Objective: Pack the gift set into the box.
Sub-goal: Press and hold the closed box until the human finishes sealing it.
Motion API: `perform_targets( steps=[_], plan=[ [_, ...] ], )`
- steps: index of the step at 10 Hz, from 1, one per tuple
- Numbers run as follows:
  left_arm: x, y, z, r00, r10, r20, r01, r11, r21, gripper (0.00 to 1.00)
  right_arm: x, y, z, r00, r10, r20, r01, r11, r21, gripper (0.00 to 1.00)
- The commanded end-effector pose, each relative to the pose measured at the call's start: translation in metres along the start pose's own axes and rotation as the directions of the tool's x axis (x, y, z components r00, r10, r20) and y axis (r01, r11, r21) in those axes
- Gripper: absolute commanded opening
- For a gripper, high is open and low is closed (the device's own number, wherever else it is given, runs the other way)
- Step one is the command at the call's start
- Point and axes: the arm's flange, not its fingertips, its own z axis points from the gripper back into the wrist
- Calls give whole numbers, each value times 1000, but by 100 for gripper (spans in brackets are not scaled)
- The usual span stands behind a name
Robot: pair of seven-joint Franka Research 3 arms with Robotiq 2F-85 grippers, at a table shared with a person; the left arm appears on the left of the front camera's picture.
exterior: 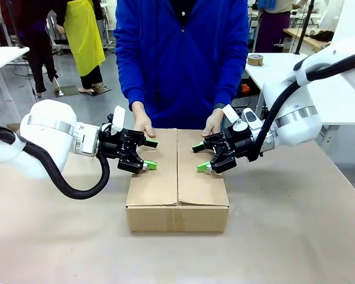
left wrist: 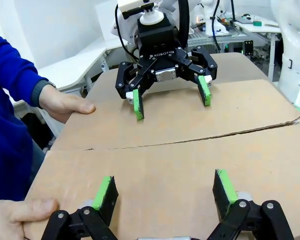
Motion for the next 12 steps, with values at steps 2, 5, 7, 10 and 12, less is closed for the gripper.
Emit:
perform_targets(
  steps=[2,5,7,10,12],
  plan=[
    [0,-1,0,1000,-17,7,17,1000,-4,100,-1,0,0,1000,15,5,-15,1000,1,100],
    [0,-1,0,1000,-17,7,17,1000,-4,100,-1,0,0,1000,15,5,-15,1000,1,100],
    [0,-1,0,1000,-17,7,17,1000,-4,100,-1,0,0,1000,15,5,-15,1000,1,100],
    [0,-1,0,1000,-17,7,17,1000,-4,100,-1,0,0,1000,15,5,-15,1000,1,100],
    [0,-1,0,1000,-17,7,17,1000,-4,100,-1,0,0,1000,15,5,-15,1000,1,100]
  ],
)
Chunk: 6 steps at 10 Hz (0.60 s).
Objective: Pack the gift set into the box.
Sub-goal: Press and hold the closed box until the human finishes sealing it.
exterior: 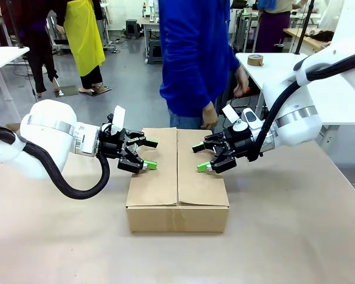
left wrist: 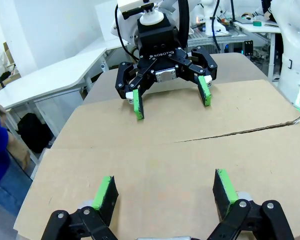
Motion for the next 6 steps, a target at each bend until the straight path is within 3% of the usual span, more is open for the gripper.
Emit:
perform_targets(
  steps=[1,6],
  plan=[
    [0,-1,0,1000,-17,6,17,1000,-4,100,-2,0,1,1000,15,4,-15,1000,0,100],
    [0,-1,0,1000,-17,6,17,1000,-4,100,-2,0,1,1000,15,4,-15,1000,0,100]
  ],
)
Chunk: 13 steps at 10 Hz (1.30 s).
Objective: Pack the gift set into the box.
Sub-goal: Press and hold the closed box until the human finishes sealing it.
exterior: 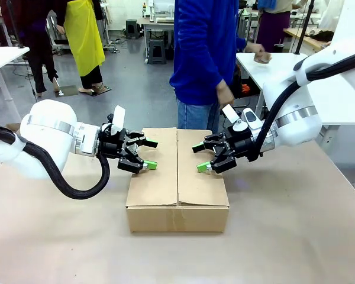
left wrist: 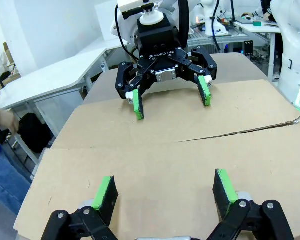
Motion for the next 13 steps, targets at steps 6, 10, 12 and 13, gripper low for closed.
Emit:
perform_targets(
  steps=[6,10,12,13],
  plan=[
    [0,-1,0,1000,-17,6,17,1000,-4,100,-2,0,1,1000,15,4,-15,1000,0,100],
    [0,-1,0,1000,-17,6,17,1000,-4,100,-2,0,1,1000,15,4,-15,1000,0,100],
    [0,-1,0,1000,-17,6,17,1000,-4,100,-2,0,1,1000,15,4,-15,1000,0,100],
    [0,-1,0,1000,-17,6,17,1000,-4,100,-2,0,1,1000,15,4,-15,1000,0,100]
  ],
)
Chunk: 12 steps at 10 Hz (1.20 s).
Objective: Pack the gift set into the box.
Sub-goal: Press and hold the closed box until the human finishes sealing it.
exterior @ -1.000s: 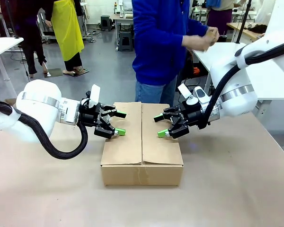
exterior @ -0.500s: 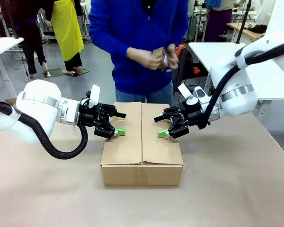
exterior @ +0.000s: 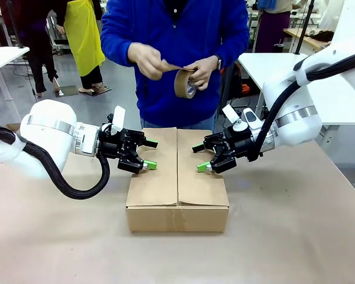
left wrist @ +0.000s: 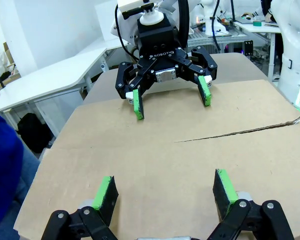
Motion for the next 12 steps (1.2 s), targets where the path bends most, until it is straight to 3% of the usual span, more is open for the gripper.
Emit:
perform_targets(
  steps=[1,12],
  plan=[
    [0,-1,0,1000,-17,6,17,1000,-4,100,-2,0,1,1000,15,4,-15,1000,0,100],
    [0,-1,0,1000,-17,6,17,1000,-4,100,-2,0,1,1000,15,4,-15,1000,0,100]
  ],
)
